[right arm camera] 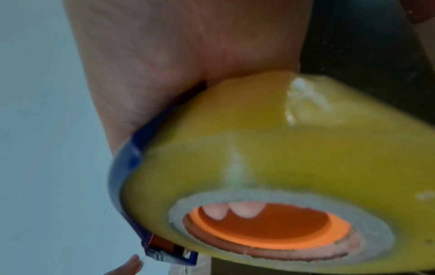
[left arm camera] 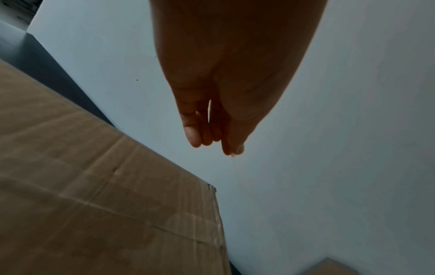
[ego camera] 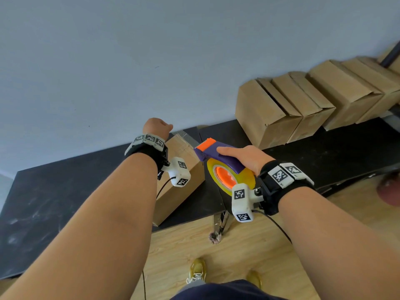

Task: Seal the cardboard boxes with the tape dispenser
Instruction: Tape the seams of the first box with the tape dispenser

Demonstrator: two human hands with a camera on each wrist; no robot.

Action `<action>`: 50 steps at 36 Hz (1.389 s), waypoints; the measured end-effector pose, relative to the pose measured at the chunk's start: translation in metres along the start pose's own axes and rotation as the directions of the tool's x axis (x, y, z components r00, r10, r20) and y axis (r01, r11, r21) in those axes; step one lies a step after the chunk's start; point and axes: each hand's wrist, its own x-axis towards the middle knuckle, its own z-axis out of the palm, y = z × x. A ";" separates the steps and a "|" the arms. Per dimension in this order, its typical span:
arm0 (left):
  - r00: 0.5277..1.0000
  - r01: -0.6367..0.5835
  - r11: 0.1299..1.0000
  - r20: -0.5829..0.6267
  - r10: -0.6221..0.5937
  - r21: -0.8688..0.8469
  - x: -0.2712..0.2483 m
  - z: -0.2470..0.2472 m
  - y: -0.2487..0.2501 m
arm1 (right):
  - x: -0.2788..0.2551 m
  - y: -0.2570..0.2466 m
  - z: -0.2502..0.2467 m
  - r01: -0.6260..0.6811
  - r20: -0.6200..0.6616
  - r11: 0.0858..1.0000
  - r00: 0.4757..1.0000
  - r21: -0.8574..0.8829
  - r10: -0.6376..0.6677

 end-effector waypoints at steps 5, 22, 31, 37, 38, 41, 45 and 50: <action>0.999 -0.047 0.997 -0.016 0.049 0.066 0.006 0.009 -0.005 | 0.006 -0.002 0.009 0.000 -0.085 1.000 0.996 -0.024 -0.002; 0.998 -0.068 0.988 0.016 0.067 0.141 0.033 0.041 -0.021 | 0.014 -0.005 0.024 -0.071 -0.115 0.996 0.991 -0.057 0.064; 0.990 -0.010 0.989 0.140 -0.011 0.144 0.029 0.048 -0.021 | 0.017 -0.006 0.024 -0.074 -0.115 0.996 0.991 -0.046 0.069; 0.981 0.073 0.992 0.171 -0.090 0.101 0.029 0.053 -0.023 | 0.016 -0.005 0.023 -0.076 -0.115 0.995 0.991 -0.066 0.068; 0.984 0.084 0.994 0.151 -0.095 0.076 0.028 0.052 -0.023 | 0.015 -0.005 0.023 -0.074 -0.112 0.995 0.992 -0.070 0.066; 0.997 0.077 0.997 -0.013 -0.077 0.006 0.021 0.054 -0.022 | 0.015 -0.006 0.023 -0.069 -0.115 0.994 0.992 -0.088 0.058; 0.993 -0.018 0.999 -0.117 0.014 -0.037 0.011 0.061 -0.022 | 0.015 -0.007 0.024 -0.055 -0.124 0.993 0.991 -0.104 0.042; 0.971 -0.135 0.983 -0.179 0.157 0.129 0.001 0.059 -0.024 | 0.015 -0.007 0.023 -0.039 -0.128 0.995 0.991 -0.089 0.028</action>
